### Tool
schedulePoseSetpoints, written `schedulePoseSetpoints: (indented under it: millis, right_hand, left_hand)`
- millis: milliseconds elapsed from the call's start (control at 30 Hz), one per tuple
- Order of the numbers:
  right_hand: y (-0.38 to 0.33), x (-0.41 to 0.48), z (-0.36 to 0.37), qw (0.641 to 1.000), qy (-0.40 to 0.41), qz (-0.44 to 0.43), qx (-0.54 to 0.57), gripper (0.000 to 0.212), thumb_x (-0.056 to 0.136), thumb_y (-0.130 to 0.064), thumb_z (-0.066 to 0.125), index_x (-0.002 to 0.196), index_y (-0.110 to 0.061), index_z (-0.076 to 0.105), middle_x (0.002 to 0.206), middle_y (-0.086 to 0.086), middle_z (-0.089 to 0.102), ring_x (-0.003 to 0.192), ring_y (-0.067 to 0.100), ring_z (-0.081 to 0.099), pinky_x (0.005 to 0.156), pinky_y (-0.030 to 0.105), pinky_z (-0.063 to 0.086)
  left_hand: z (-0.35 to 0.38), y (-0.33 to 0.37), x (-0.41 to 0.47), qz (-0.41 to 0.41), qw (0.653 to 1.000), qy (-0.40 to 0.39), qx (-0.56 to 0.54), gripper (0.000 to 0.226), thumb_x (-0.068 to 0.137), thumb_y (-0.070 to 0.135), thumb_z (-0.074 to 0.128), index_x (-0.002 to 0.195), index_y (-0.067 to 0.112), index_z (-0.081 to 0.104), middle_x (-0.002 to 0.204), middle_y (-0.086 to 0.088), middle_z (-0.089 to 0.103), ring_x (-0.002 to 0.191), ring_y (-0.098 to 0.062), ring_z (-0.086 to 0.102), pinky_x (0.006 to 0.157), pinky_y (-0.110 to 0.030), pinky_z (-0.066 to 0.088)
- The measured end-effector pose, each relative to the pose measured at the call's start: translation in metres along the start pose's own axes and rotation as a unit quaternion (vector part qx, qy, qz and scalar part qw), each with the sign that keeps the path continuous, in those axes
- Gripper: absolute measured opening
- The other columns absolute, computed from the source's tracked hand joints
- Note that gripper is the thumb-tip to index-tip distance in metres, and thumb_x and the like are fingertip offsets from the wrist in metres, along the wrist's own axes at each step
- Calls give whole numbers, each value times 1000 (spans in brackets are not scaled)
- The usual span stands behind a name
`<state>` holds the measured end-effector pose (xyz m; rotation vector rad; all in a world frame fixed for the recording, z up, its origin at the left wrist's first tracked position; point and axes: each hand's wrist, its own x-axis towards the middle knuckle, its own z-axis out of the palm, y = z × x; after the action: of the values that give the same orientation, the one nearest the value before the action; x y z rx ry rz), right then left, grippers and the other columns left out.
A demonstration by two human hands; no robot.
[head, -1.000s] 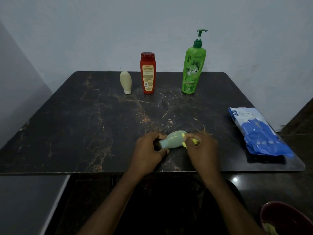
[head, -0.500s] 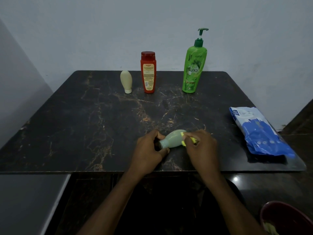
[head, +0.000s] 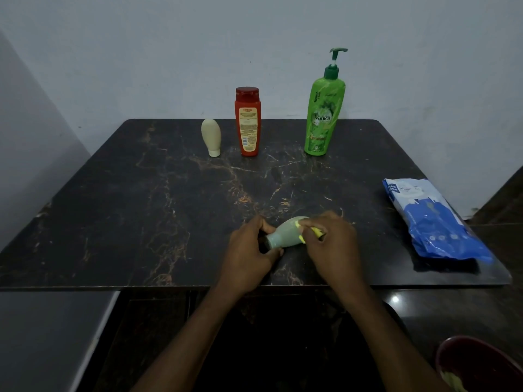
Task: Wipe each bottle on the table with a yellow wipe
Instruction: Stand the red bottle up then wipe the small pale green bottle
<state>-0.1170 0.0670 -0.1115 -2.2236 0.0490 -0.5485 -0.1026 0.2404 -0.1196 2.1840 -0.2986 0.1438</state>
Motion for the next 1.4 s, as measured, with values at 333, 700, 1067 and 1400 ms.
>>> schedulePoseSetpoints:
  millis: [333, 700, 1067, 1400]
  right_hand:
    - [-10, -8, 7, 997, -56, -47, 32, 16, 87, -4, 69, 96, -13, 79, 91, -4, 63, 81, 9, 63, 69, 11, 47]
    - [4, -1, -5, 999, 31, 2, -15, 16, 84, -6, 72, 96, -14, 78, 96, 4, 67, 87, 18, 65, 78, 17, 43]
    - [-4, -5, 0, 999, 4, -1, 48, 11, 84, -12, 74, 90, -20, 79, 90, -9, 65, 83, 2, 62, 70, 8, 44]
    - [7, -1, -2, 991, 76, 91, 54, 11, 84, -11, 72, 89, -20, 78, 89, -4, 69, 81, 7, 61, 71, -2, 35]
  left_hand:
    - [-1, 0, -1, -8, 1000, 1, -2, 33, 76, 15, 86, 93, 24, 58, 89, 12, 68, 75, -3, 63, 63, -26, 52]
    - [0, -2, -1, 14, 1000, 10, 5, 34, 76, 15, 84, 94, 24, 57, 94, 13, 68, 85, -4, 64, 74, -38, 54]
    - [-1, 2, -1, 17, 999, 23, -20, 37, 73, 19, 90, 86, 23, 56, 91, 9, 69, 83, -9, 62, 68, -24, 47]
    - [-2, 1, 0, 31, 999, 25, -12, 43, 74, 12, 88, 111, 21, 68, 108, 14, 70, 98, 1, 63, 82, -12, 49]
